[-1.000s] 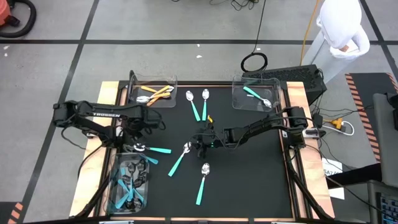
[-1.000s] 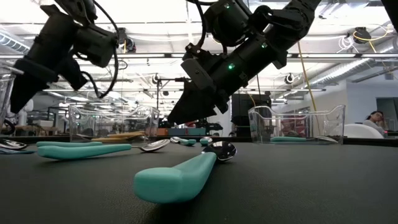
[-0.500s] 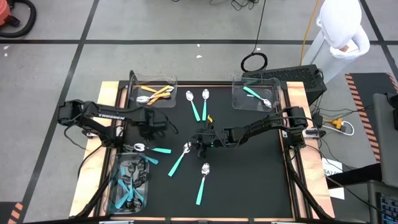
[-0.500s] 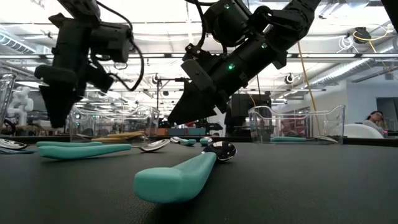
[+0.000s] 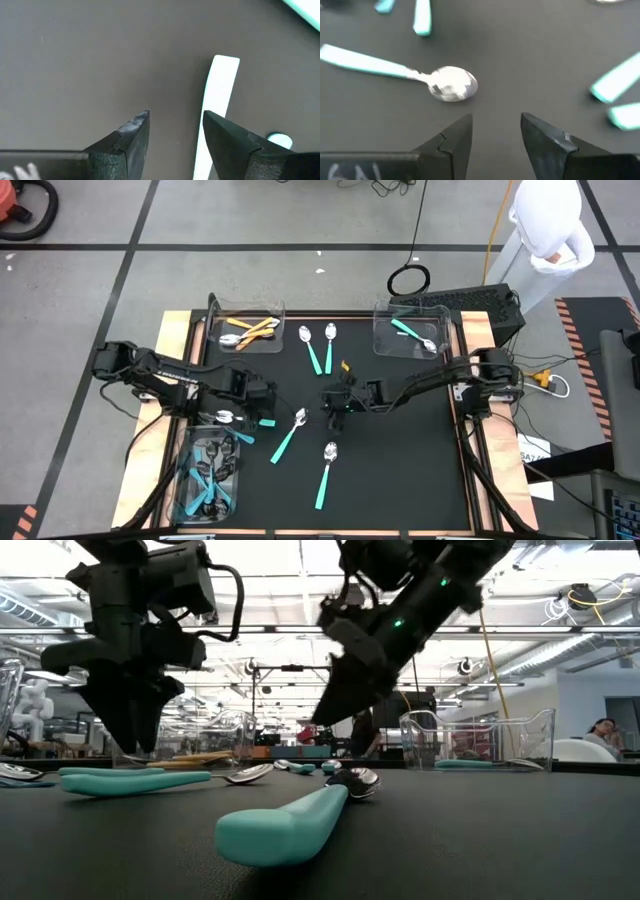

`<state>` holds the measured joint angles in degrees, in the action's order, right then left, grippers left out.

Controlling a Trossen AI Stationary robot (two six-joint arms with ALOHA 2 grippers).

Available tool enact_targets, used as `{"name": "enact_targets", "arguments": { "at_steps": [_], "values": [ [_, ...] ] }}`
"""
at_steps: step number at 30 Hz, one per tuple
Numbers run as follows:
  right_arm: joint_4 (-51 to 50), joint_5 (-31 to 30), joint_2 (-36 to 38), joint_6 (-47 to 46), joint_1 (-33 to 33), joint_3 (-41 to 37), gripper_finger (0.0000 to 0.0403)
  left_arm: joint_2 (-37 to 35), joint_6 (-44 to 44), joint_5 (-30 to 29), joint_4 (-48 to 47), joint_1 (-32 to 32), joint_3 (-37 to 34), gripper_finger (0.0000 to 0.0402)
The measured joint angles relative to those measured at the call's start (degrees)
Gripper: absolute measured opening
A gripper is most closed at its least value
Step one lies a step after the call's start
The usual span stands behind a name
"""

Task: Sort silverware by color (type)
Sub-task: Put the green spoon into the top right bin

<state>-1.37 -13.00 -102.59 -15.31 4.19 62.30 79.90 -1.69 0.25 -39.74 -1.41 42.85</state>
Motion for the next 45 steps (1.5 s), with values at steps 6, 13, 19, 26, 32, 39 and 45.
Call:
{"name": "enact_targets", "arguments": {
  "at_steps": [6,13,19,26,32,39,45],
  "values": [
    [-9.6,-12.6,5.5,-0.3,0.3,0.1,0.0164,0.0,1.2,0.3,5.7,-1.3,-2.5,0.0187],
    [-13.7,-6.9,3.8,1.1,-3.0,0.0,0.0164,0.0,1.0,-3.5,14.7,-1.4,-3.1,0.0187],
    [-13.9,-5.4,1.6,2.1,-3.7,0.0,0.0164,0.0,2.6,-11.3,28.5,-0.4,-3.1,0.0187],
    [-6.8,-16.7,1.6,-7.9,-7.6,0.0,0.0164,0.0,0.6,-13.4,42.3,2.3,-3.1,0.0187],
    [6.9,-16.0,-1.6,-11.0,-13.5,0.3,0.0164,0.0,0.5,-23.5,49.8,3.9,-3.1,0.0187],
    [-1.7,-5.3,-9.0,-16.0,-20.6,7.4,0.0164,0.0,-0.8,-24.7,52.1,4.0,-3.1,0.0187],
    [-8.1,-4.3,-12.7,-16.0,-23.0,12.2,0.0164,0.0,-0.9,-24.7,48.3,4.0,-3.1,0.0187]
  ]
}}
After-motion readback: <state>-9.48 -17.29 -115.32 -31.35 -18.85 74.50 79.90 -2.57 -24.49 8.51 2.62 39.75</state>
